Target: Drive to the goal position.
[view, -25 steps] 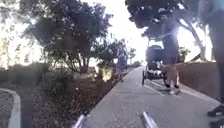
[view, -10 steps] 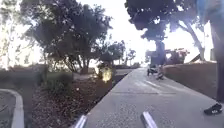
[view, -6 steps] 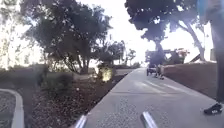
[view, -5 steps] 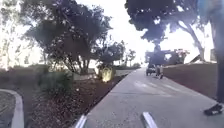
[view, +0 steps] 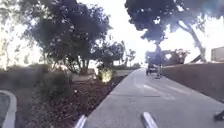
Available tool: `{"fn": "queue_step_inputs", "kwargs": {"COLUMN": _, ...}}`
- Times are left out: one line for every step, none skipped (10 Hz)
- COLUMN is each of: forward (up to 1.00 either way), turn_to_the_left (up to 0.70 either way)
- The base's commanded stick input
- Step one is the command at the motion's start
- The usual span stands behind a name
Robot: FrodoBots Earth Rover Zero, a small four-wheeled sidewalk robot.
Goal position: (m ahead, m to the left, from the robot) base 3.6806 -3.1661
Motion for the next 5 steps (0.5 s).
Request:
{"fn": "queue_step_inputs", "kwargs": {"forward": 0.98, "turn_to_the_left": -0.39}}
{"fn": "queue_step_inputs", "kwargs": {"forward": 0.98, "turn_to_the_left": -0.36}}
{"fn": "queue_step_inputs", "kwargs": {"forward": 0.98, "turn_to_the_left": -0.18}}
{"fn": "queue_step_inputs", "kwargs": {"forward": 0.98, "turn_to_the_left": -0.22}}
{"fn": "queue_step_inputs", "kwargs": {"forward": 0.96, "turn_to_the_left": -0.39}}
